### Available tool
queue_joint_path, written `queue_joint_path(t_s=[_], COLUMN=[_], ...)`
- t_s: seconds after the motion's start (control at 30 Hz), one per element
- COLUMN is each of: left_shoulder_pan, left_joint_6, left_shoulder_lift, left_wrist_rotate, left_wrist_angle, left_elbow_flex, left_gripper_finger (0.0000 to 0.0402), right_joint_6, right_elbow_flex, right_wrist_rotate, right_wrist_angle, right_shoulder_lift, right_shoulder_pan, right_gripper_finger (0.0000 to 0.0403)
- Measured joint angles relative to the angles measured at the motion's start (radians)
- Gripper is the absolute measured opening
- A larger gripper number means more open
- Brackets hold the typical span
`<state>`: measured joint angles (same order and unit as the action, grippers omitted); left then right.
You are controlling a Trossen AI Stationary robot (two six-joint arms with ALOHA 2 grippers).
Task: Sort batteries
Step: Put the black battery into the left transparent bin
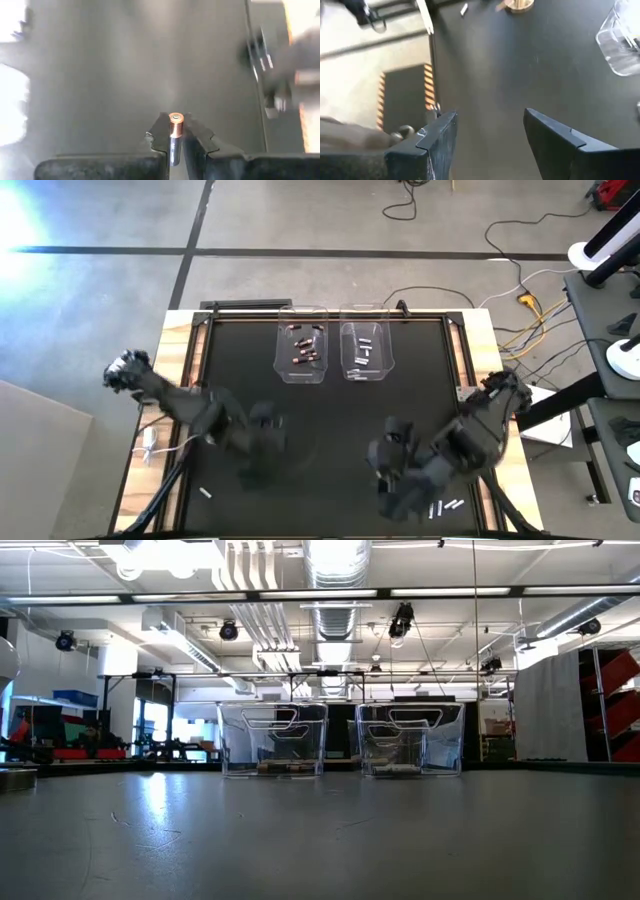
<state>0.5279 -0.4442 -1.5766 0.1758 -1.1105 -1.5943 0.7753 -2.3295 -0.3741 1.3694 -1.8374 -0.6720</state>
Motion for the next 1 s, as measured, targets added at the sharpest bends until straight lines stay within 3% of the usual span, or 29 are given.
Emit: queue_joint_path(t_s=[0.2, 0.33, 0.5, 0.77, 1.0], left_shoulder_pan=[-0.354, -0.584, -0.790, -0.950, -0.987], left_joint_6=[0.137, 0.260, 0.376, 0.435, 0.557], left_shoulder_lift=[0.061, 0.034, -0.035, -0.239, -0.466], left_wrist_rotate=[-0.025, -0.092, -0.142, -0.204, -0.172], left_wrist_angle=[0.069, 0.072, 0.075, 0.078, -0.023], left_elbow_flex=[-0.001, -0.002, -0.002, -0.063, -0.236], left_gripper_finger=[0.0011, 0.0011, 0.0011, 0.0011, 0.0011], right_joint_6=[0.049, 0.199, 0.395, 0.561, 0.571], right_elbow_flex=[0.079, 0.134, 0.147, 0.162, 0.218], right_wrist_rotate=[-0.098, -0.101, -0.136, -0.277, -0.280], right_wrist_angle=[0.010, 0.042, 0.137, 0.201, 0.202], right_shoulder_lift=[-0.008, 0.008, 0.028, 0.045, 0.115], right_shoulder_pan=[-0.078, -0.110, -0.173, -0.210, -0.204], right_gripper_finger=[0.0219, 0.0219, 0.0219, 0.0219, 0.0219])
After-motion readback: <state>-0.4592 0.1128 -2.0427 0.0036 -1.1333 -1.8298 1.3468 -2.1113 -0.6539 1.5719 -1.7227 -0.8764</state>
